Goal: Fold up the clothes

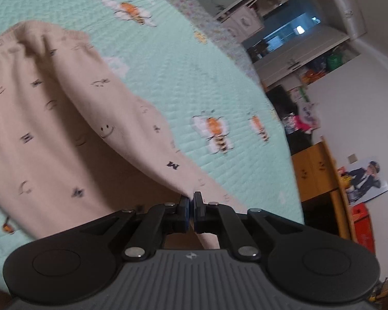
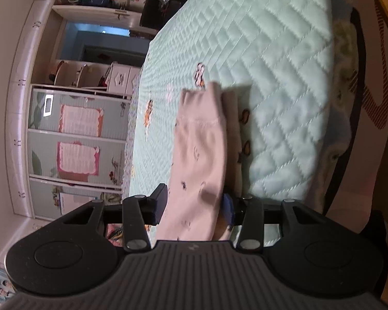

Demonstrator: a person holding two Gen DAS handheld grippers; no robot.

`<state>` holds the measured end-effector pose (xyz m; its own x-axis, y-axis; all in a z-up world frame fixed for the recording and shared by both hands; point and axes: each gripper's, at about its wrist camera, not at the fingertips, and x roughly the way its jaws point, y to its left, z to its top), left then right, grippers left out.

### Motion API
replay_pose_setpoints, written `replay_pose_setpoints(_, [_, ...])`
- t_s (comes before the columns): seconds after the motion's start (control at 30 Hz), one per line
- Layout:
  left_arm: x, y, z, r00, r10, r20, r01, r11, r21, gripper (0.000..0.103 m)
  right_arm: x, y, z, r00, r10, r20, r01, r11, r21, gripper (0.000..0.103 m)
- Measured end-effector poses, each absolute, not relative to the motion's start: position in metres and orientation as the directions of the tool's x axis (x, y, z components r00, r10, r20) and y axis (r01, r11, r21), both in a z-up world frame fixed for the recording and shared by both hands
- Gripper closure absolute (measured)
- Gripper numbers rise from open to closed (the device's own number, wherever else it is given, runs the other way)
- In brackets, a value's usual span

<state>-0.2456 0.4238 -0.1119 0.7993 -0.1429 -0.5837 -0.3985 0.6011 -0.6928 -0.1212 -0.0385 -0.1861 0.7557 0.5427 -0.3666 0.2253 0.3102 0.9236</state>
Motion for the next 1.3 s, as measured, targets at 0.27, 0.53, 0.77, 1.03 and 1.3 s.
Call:
replay_pose_setpoints(0.27, [-0.250,0.401,-0.115,0.753,-0.111,-0.648,-0.400,0.706,-0.585,0.102,-0.118,-0.035,-0.173,0.702,0.499,-0.509,0.208,0.540,0.816,0.102])
replay_pose_setpoints(0.53, [-0.249,0.410,-0.125,0.743,-0.118,-0.659,-0.421,0.684,-0.596,0.102,-0.119,-0.030,-0.153,0.694,0.509,-0.510,0.141,0.598,0.789,0.102])
replay_pose_setpoints(0.77, [-0.249,0.412,-0.138,0.687,-0.110,-0.718,-0.463,0.695,-0.550,0.102,-0.118,-0.048,-0.179,0.671,0.537,-0.511,0.244,0.491,0.836,0.102])
replay_pose_setpoints(1.03, [-0.245,0.403,-0.147,0.663,-0.088,-0.744,-0.444,0.754,-0.484,0.101,-0.122,-0.038,-0.169,0.669,0.489,-0.560,0.192,0.615,0.765,0.099])
replay_pose_setpoints(1.3, [-0.241,0.397,-0.141,0.640,-0.073,-0.765,-0.431,0.789,-0.437,0.101,-0.132,-0.015,-0.117,0.651,0.251,-0.716,0.151,0.882,0.446,0.054])
